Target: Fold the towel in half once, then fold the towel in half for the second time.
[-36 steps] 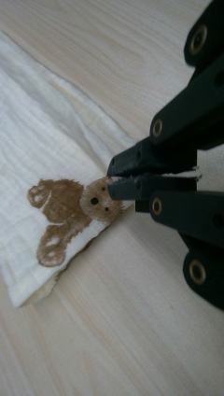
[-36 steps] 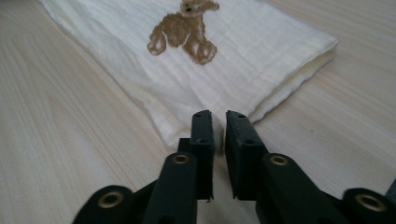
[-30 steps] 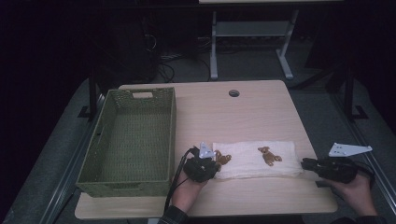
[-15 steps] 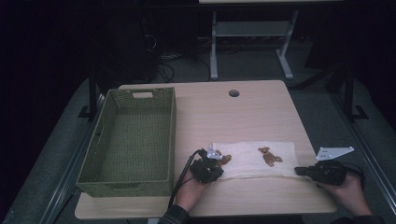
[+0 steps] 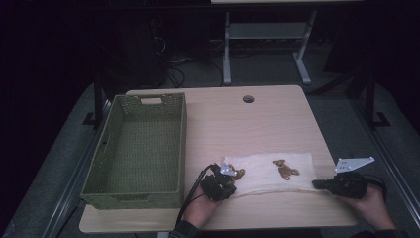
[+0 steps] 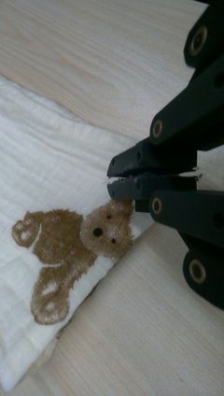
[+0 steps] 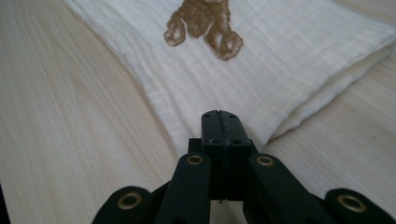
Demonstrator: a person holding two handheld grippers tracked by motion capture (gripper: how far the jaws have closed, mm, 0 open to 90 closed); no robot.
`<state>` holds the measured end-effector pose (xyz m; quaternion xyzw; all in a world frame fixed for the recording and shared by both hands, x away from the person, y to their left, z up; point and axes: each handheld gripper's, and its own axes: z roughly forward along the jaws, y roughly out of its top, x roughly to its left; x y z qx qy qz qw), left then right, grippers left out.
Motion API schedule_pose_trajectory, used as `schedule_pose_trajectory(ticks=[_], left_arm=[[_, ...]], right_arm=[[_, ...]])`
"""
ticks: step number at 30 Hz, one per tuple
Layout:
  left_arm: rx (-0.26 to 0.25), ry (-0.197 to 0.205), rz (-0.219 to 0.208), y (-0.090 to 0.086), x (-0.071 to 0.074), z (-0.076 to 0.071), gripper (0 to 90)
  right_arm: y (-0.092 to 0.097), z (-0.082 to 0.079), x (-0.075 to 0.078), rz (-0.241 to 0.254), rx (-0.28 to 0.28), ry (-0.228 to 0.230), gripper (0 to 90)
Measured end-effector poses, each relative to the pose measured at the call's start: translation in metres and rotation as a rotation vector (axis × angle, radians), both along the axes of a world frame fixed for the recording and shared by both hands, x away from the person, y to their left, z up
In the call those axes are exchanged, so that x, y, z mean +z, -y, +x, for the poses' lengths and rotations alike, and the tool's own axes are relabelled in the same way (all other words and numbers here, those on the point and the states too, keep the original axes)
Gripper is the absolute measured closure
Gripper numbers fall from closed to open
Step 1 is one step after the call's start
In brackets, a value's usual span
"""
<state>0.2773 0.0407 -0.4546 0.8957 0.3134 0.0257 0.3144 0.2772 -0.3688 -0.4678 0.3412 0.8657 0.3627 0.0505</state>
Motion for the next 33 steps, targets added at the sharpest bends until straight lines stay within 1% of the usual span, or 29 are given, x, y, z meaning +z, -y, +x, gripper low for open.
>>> schedule_pose_trajectory(ticks=[1, 3, 4, 7, 11, 12, 14, 16, 19, 20, 24, 27, 31, 32, 33], left_arm=[[-0.002, 0.009, 0.005, 0.000, 0.001, 0.001, 81.2], [0.006, 0.030, 0.007, 0.000, 0.003, 0.004, 76.9], [0.017, 0.037, 0.001, 0.000, 0.005, 0.006, 74.5], [0.022, 0.067, 0.007, 0.000, 0.009, 0.013, 70.4], [0.041, 0.089, -0.003, 0.000, 0.014, 0.024, 64.9], [0.042, 0.098, -0.008, -0.001, 0.016, 0.027, 64.2], [0.055, 0.116, -0.015, -0.001, 0.019, 0.032, 62.5], [0.062, 0.131, -0.026, -0.003, 0.021, 0.038, 61.1], [0.084, 0.155, -0.038, -0.003, 0.022, 0.047, 59.5], [0.096, 0.165, -0.035, -0.003, 0.022, 0.050, 58.5], [0.123, 0.167, -0.037, -0.001, 0.022, 0.062, 57.9], [0.140, 0.170, -0.037, -0.001, 0.022, 0.070, 57.9], [0.145, 0.167, -0.037, 0.000, 0.020, 0.078, 56.5], [0.152, 0.166, -0.041, 0.000, 0.019, 0.079, 56.5], [0.153, 0.164, -0.039, 0.001, 0.019, 0.081, 56.5]], right_arm=[[-0.001, 0.001, 0.000, 0.007, 0.001, 0.001, 85.8], [-0.001, 0.002, 0.002, 0.019, -0.006, 0.005, 84.0], [-0.001, 0.003, 0.003, 0.021, -0.010, 0.013, 82.7], [-0.002, 0.007, 0.006, 0.033, -0.020, 0.031, 79.8], [-0.004, 0.015, 0.012, 0.032, -0.037, 0.073, 76.1], [-0.004, 0.017, 0.013, 0.031, -0.041, 0.079, 76.0], [-0.004, 0.022, 0.016, 0.037, -0.050, 0.107, 74.7], [-0.003, 0.028, 0.017, 0.039, -0.056, 0.115, 74.1], [-0.005, 0.037, 0.019, 0.028, -0.065, 0.125, 73.2], [-0.005, 0.040, 0.020, 0.030, -0.071, 0.135, 72.8], [-0.001, 0.057, 0.023, 0.051, -0.102, 0.148, 72.3], [0.003, 0.071, 0.024, 0.057, -0.124, 0.152, 72.0], [0.007, 0.088, 0.022, 0.058, -0.150, 0.137, 71.6], [0.008, 0.091, 0.021, 0.061, -0.156, 0.125, 71.5], [0.008, 0.095, 0.019, 0.056, -0.154, 0.125, 71.3]])
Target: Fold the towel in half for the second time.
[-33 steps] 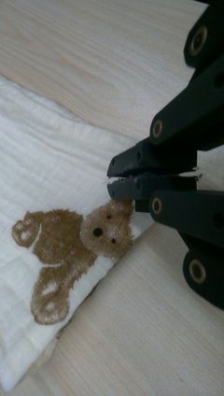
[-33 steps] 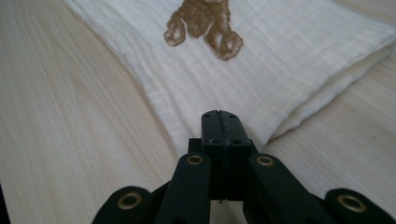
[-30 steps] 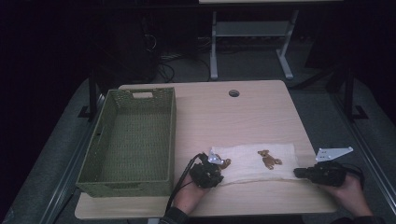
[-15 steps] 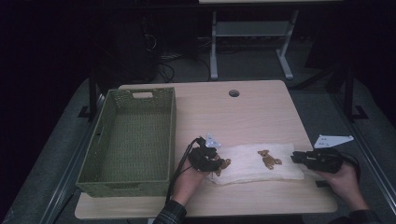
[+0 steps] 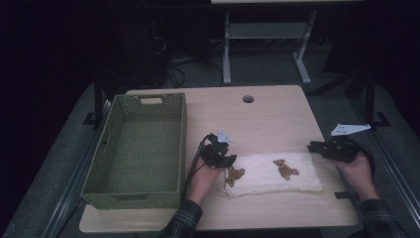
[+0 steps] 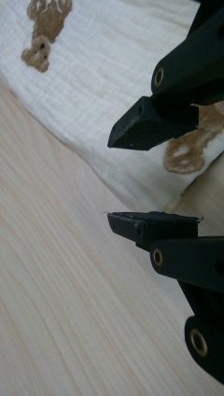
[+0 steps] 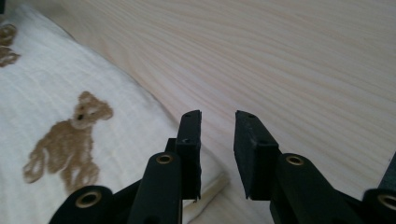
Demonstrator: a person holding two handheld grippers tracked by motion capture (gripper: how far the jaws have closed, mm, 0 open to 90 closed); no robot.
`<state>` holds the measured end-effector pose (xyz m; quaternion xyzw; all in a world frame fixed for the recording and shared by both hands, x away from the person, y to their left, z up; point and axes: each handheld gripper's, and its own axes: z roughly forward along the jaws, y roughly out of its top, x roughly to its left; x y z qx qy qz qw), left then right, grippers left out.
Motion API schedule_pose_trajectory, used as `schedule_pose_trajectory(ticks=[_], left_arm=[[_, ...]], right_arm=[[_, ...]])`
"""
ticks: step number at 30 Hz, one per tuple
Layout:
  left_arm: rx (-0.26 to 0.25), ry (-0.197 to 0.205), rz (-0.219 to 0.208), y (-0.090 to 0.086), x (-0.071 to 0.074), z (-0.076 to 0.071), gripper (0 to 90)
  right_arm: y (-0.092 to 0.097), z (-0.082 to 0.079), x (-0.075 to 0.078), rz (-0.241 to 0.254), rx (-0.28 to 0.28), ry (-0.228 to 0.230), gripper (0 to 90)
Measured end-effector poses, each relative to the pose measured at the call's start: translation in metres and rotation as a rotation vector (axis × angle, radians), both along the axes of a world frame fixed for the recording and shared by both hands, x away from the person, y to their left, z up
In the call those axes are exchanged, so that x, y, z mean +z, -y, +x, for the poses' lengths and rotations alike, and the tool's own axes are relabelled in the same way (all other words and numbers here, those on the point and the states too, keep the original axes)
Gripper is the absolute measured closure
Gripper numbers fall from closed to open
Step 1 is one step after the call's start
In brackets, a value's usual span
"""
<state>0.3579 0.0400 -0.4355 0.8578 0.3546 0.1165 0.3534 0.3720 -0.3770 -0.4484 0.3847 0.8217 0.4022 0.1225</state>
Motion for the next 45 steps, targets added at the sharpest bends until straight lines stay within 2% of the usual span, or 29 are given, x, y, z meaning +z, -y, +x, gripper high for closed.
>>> schedule_pose_trajectory(ticks=[4, 5, 13, 19, 26, 31, 35, 36, 39, 42, 45], left_arm=[[0.019, 0.002, -0.002, 0.000, -0.002, 0.005, 56.4], [0.021, 0.000, 0.000, -0.001, -0.003, 0.006, 56.4], [0.035, -0.005, 0.025, -0.002, -0.006, 0.008, 56.0], [0.042, -0.020, 0.044, -0.003, -0.013, 0.011, 55.8], [0.054, -0.036, 0.073, -0.004, -0.025, 0.017, 57.1], [0.039, -0.033, 0.054, -0.002, -0.027, 0.020, 63.7], [0.012, -0.062, 0.027, 0.000, -0.026, 0.021, 79.6], [0.002, -0.059, 0.040, 0.000, -0.026, 0.021, 81.8], [0.005, -0.068, 0.026, 0.000, -0.026, 0.021, 85.7], [0.021, -0.055, 0.007, -0.003, -0.023, 0.022, 86.5], [0.041, -0.020, -0.026, -0.005, -0.016, 0.023, 86.6]], right_arm=[[-0.001, 0.007, -0.007, -0.008, -0.003, -0.043, 71.0], [0.000, 0.007, -0.009, -0.021, 0.009, -0.034, 70.9], [-0.003, 0.008, -0.022, -0.078, 0.030, -0.089, 71.3], [-0.004, 0.007, -0.023, -0.062, 0.041, -0.107, 81.7], [-0.004, 0.007, -0.023, -0.056, 0.040, -0.111, 82.9], [-0.003, 0.007, -0.023, -0.059, 0.047, -0.106, 83.9], [-0.004, 0.007, -0.023, -0.055, 0.044, -0.113, 84.5], [-0.004, 0.007, -0.023, -0.055, 0.044, -0.113, 84.6], [-0.004, 0.008, -0.022, -0.065, 0.048, -0.106, 85.1], [-0.002, 0.010, -0.021, -0.070, 0.037, -0.101, 85.3], [0.002, 0.013, -0.018, -0.058, 0.024, -0.091, 85.3]])
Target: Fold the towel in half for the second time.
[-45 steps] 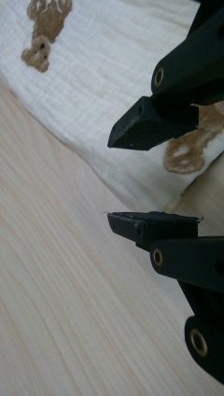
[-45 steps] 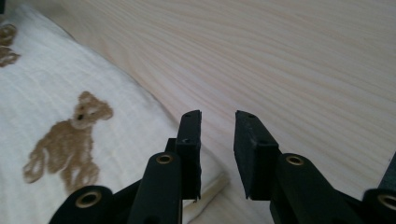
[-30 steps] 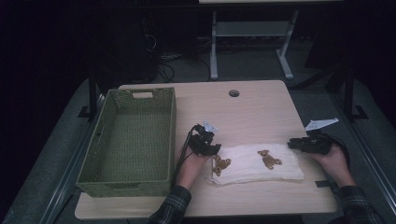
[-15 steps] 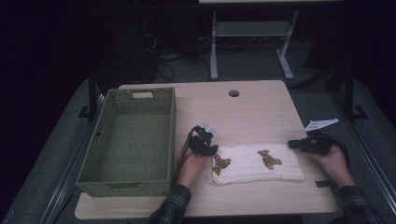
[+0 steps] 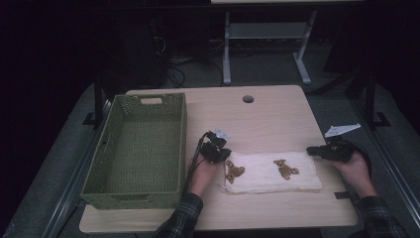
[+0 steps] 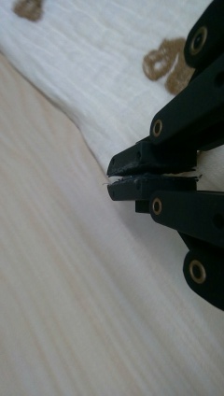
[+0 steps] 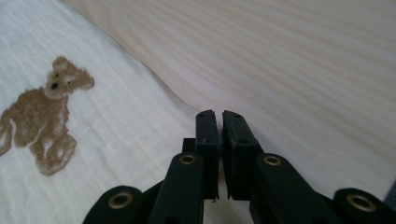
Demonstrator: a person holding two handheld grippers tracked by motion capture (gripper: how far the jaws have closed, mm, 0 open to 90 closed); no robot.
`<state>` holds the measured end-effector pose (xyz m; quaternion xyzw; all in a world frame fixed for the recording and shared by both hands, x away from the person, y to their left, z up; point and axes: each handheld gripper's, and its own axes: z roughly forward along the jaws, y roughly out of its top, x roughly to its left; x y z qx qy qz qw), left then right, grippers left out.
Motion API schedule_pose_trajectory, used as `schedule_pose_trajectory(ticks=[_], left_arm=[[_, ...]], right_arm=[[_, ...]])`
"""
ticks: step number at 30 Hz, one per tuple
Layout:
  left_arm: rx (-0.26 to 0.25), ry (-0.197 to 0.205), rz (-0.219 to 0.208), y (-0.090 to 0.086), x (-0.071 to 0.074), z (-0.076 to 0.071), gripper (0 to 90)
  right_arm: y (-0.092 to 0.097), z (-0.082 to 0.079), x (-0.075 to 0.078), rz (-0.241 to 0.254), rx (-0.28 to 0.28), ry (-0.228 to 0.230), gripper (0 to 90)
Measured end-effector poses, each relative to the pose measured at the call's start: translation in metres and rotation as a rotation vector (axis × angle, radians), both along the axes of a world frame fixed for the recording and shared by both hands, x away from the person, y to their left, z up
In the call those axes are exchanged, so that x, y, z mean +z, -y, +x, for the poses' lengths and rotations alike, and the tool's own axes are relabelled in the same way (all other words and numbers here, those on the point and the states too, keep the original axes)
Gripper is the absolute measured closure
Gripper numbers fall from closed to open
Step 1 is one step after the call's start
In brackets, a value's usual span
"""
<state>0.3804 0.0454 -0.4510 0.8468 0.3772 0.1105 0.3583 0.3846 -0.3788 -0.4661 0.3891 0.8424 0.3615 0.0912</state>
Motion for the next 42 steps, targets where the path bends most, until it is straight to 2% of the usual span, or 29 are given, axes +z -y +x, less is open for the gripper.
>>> schedule_pose_trajectory(ticks=[3, 10, 14, 17, 21, 27, 36, 42], left_arm=[[0.023, 0.042, -0.024, -0.003, 0.007, 0.004, 86.6], [0.069, 0.095, -0.045, -0.007, 0.014, 0.010, 86.6], [0.066, 0.078, -0.038, -0.007, 0.013, 0.008, 86.6], [0.058, 0.080, -0.042, -0.007, 0.015, 0.004, 86.6], [0.045, 0.081, -0.043, -0.008, 0.018, -0.005, 86.4], [0.034, 0.092, -0.031, -0.007, 0.023, -0.016, 86.5], [0.014, 0.089, 0.002, -0.008, 0.026, -0.038, 86.5], [0.013, 0.069, 0.017, -0.008, 0.024, -0.049, 86.6]], right_arm=[[0.002, 0.007, 0.005, 0.004, -0.017, 0.027, 85.4], [0.002, 0.027, 0.013, 0.029, -0.044, 0.073, 85.5], [-0.002, 0.030, 0.015, 0.017, -0.045, 0.089, 85.5], [0.000, 0.026, 0.015, 0.013, -0.034, 0.097, 85.4], [0.005, 0.015, 0.019, 0.059, -0.036, 0.098, 85.4], [0.008, -0.002, 0.021, 0.070, -0.018, 0.104, 85.4], [0.007, -0.022, 0.025, 0.064, 0.004, 0.111, 85.4], [0.005, -0.036, 0.024, 0.053, 0.020, 0.110, 85.4]])
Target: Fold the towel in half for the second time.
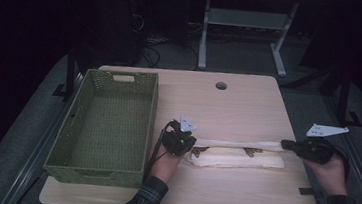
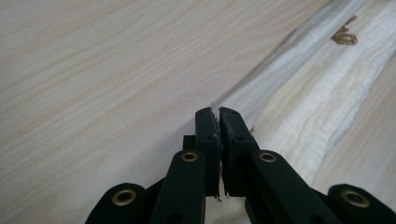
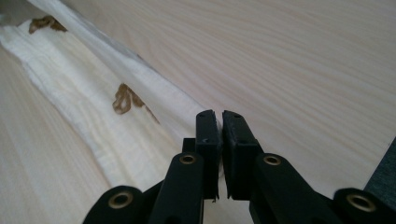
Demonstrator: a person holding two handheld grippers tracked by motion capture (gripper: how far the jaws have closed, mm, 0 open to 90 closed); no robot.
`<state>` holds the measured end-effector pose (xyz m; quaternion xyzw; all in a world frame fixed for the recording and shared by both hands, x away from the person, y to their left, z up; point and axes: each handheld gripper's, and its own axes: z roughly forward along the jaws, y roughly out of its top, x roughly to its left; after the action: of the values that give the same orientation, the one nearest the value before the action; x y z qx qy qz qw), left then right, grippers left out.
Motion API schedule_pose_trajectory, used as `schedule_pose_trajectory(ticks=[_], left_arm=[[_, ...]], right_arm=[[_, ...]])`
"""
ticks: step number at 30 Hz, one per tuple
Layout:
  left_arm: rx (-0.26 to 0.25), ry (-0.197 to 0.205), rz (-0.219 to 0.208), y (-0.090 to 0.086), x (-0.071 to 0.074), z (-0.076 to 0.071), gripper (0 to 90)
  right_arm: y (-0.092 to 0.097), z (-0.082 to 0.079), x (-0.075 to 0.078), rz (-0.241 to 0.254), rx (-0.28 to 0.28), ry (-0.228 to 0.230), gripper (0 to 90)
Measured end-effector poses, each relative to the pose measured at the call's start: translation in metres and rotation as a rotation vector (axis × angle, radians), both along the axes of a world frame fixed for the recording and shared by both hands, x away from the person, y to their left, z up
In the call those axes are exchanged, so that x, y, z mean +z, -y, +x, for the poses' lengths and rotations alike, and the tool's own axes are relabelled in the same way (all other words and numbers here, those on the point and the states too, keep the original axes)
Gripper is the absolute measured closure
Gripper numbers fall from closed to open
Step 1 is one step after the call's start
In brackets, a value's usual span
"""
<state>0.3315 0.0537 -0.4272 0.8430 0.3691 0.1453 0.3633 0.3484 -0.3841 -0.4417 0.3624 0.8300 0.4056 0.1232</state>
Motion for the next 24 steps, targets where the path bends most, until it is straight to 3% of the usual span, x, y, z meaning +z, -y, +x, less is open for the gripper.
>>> schedule_pose_trajectory(ticks=[11, 22, 24], left_arm=[[-0.016, -0.028, 0.010, 0.002, -0.005, -0.019, 86.5], [-0.039, -0.071, 0.054, 0.002, -0.015, -0.027, 86.5], [-0.038, -0.088, 0.060, 0.004, -0.019, -0.027, 86.0]], right_arm=[[0.002, -0.018, -0.004, -0.011, 0.015, -0.021, 85.4], [0.001, -0.030, -0.012, -0.015, 0.033, -0.059, 84.8], [0.000, -0.031, -0.015, -0.034, 0.045, -0.060, 84.3]])
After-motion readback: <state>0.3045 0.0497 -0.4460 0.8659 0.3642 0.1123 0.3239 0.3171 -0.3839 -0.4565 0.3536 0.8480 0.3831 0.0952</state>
